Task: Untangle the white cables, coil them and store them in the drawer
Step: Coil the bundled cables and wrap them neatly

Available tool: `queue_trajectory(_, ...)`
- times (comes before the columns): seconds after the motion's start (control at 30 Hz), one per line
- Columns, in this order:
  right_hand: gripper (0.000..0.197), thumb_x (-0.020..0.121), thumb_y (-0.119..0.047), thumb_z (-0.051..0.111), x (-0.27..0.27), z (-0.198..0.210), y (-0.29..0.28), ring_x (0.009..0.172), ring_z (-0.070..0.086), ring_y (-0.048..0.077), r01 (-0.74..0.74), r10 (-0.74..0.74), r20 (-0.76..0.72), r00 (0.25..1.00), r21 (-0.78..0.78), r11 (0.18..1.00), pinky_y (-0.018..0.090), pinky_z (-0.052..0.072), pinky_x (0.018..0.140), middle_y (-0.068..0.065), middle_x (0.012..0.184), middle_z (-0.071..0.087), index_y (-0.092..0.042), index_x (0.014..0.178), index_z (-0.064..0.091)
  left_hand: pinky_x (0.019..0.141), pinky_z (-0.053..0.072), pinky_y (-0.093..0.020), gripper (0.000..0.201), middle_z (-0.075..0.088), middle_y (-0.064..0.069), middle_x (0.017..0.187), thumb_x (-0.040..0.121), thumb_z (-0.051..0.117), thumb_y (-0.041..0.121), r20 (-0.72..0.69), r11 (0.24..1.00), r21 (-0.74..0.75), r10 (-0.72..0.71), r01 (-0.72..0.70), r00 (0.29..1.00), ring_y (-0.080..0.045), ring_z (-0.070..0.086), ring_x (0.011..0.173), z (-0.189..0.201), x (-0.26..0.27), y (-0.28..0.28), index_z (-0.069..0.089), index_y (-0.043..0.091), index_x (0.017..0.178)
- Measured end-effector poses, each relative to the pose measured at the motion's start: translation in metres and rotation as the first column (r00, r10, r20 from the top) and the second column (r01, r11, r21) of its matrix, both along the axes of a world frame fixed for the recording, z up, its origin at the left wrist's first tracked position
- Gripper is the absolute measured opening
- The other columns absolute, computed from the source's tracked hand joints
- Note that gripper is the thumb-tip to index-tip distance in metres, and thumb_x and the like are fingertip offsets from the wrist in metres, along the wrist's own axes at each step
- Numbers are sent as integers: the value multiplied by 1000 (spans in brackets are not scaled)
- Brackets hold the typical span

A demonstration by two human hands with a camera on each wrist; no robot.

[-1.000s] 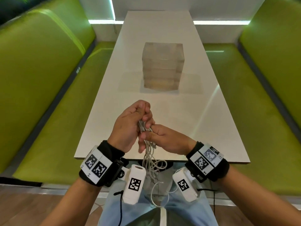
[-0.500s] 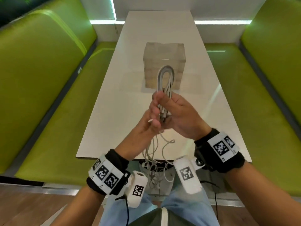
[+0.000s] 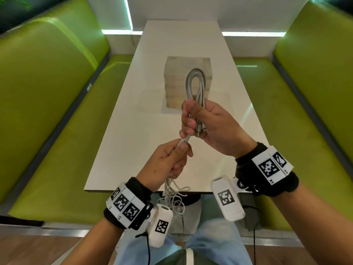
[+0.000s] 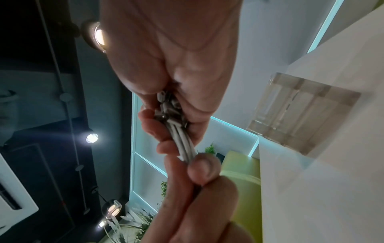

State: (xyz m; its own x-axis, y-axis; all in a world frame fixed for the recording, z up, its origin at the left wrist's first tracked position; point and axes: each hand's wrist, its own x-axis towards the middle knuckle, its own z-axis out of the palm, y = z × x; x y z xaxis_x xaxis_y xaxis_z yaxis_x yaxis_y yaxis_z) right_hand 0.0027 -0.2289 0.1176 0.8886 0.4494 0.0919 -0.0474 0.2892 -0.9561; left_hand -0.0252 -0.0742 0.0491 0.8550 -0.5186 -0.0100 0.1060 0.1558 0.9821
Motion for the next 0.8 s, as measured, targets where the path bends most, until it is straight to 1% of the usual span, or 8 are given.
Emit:
queue_trajectory(0.1, 25, 97, -26, 41, 0, -4, -4, 53, 45, 13, -7, 9, 20, 1000, -95, 995, 36, 45, 67, -3, 58, 44, -10, 81, 50, 39, 22, -17, 32, 39, 2, 50, 92, 52, 42, -9, 994, 112, 15, -13, 1000, -10, 28, 36, 1, 0, 4, 60, 14, 77)
queue_trajectory(0.23, 24, 96, -24, 41, 0, -2, -11, 50, 43, 13, 18, -9, 56, 998, -169, 985, 32, 48, 64, -6, 55, 45, -9, 80, 50, 37, 30, -20, 42, 38, -3, 43, 89, 51, 46, -7, 954, 299, -18, 19, 1000, -17, 42, 32, 4, 0, 9, 53, 9, 68)
queue_trajectory(0.37, 26, 98, -21, 41, -1, -3, -23, 50, 43, 15, -16, 62, 121, 991, -347, 938, 34, 49, 65, -3, 57, 42, -8, 78, 49, 40, 22, -21, 39, 31, 4, 43, 88, 53, 41, -26, 935, 347, -67, 72, 997, -12, 26, 37, 3, 4, 13, 51, 12, 62)
queue_trajectory(0.4, 26, 98, -21, 42, -2, -3, -26, 50, 43, 19, -25, 93, 146, 985, -415, 909, 32, 49, 64, -1, 57, 42, -9, 76, 49, 40, 22, -21, 38, 33, 5, 44, 89, 54, 39, -34, 925, 368, -88, 95, 996, -12, 26, 39, 3, 5, 15, 53, 11, 64)
queue_trajectory(0.47, 29, 98, -21, 43, -4, -4, -31, 54, 46, 36, -33, 160, 187, 969, -546, 837, 24, 48, 63, 3, 56, 44, -15, 70, 50, 41, 25, -20, 38, 36, 5, 45, 92, 55, 38, -48, 889, 437, -131, 139, 990, -11, 28, 40, 4, 9, 19, 56, 10, 67)
queue_trajectory(0.53, 31, 95, -24, 45, -7, -4, -36, 59, 51, 39, -67, 224, 178, 958, -621, 781, 22, 49, 64, 3, 55, 46, -23, 65, 52, 41, 26, -20, 38, 36, 3, 46, 93, 51, 37, -51, 852, 491, -181, 183, 982, -11, 28, 41, 5, 11, 22, 56, 9, 68)
queue_trajectory(0.67, 29, 95, -29, 48, -9, 0, -41, 57, 54, 15, -161, 339, 101, 935, -733, 661, 23, 50, 67, 2, 53, 48, -19, 69, 54, 41, 22, -19, 38, 35, 5, 48, 94, 47, 36, -86, 861, 432, -259, 270, 962, -10, 25, 43, 8, 8, 23, 56, 6, 72)
queue_trajectory(0.8, 26, 96, -27, 49, -9, 3, -39, 60, 52, 20, -260, 444, -6, 896, -817, 514, 21, 43, 61, -3, 51, 49, -13, 76, 57, 40, 18, -21, 51, 48, 0, 52, 99, 36, 42, -215, 907, 249, -289, 339, 933, -6, 27, 36, 4, 7, 27, 63, 2, 83)
